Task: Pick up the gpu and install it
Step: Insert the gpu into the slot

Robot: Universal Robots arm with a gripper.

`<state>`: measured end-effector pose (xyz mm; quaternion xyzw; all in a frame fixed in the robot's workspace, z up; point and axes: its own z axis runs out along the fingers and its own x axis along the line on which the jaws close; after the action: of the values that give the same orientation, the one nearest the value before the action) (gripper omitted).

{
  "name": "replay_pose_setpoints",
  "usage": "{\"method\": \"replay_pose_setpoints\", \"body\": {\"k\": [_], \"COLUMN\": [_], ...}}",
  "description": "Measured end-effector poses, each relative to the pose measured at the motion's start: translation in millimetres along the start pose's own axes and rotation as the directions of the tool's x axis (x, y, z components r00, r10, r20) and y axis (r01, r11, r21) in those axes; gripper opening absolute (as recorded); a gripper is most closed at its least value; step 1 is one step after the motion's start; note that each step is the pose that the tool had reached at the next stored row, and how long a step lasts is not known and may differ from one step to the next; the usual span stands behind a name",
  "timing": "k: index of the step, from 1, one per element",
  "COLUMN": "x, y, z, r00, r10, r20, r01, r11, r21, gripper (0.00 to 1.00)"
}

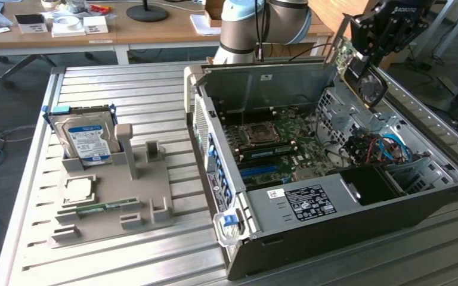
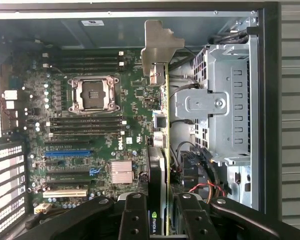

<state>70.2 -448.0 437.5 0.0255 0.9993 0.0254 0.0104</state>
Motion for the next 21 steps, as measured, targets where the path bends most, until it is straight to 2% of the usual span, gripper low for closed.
{"method": "replay_pose_setpoints", "body": {"k": [6, 11, 16, 21], "x": [0.0, 0.0, 0.0, 0.1], "y": [0.0, 0.0, 0.0, -0.1], "z": [0.1, 0.2, 0.3, 0.5], "r00": [0.9982, 0.9906, 0.976, 0.9528], "r10": [-0.059, -0.136, -0.218, -0.303], "r20": [-0.003, -0.0068, -0.0107, -0.0148], "r01": [0.059, 0.136, 0.217, 0.303], "r11": [0.9982, 0.9906, 0.976, 0.9529], "r21": [-0.0013, -0.0029, -0.0052, -0.0079], "gripper": [0.27, 0.27, 0.27, 0.27]}}
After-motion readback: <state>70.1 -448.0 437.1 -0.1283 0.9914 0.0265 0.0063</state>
